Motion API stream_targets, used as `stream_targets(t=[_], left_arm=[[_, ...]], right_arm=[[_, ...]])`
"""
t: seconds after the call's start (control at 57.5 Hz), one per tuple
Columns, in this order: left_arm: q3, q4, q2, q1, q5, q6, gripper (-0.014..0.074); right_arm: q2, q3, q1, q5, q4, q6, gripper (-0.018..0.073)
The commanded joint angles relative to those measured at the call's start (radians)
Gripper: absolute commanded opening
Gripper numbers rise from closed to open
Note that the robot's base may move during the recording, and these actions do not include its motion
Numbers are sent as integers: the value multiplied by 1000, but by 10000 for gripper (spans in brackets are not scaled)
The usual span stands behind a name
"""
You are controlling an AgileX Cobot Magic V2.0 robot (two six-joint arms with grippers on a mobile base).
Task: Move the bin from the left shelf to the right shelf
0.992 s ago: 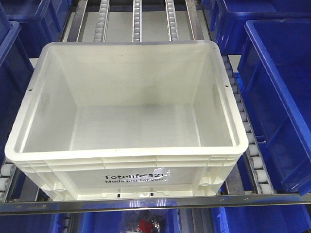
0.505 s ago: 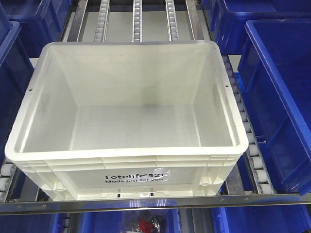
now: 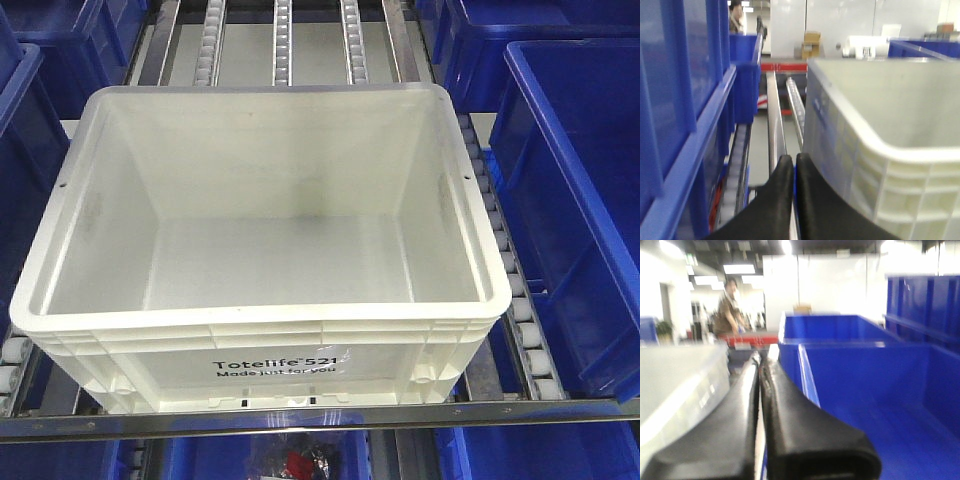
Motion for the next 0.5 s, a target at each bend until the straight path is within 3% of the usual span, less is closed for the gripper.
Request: stream_targets(t=[0.0, 0.087, 0.278, 0.487], left_arm=[[-22, -10, -15, -7, -150, -7, -6], [-87, -7, -13, -7, -148, -7, -6], [-287, 25, 96, -7, -31, -5, -6], [-481, 25, 300, -7, 246, 21, -6]], right_arm=[[-10, -33, 1, -84, -23, 30, -8], [7, -107, 1, -28, -54, 40, -8], [189, -293, 1, 171, -61, 40, -8], [355, -390, 1, 297, 30, 78, -8]])
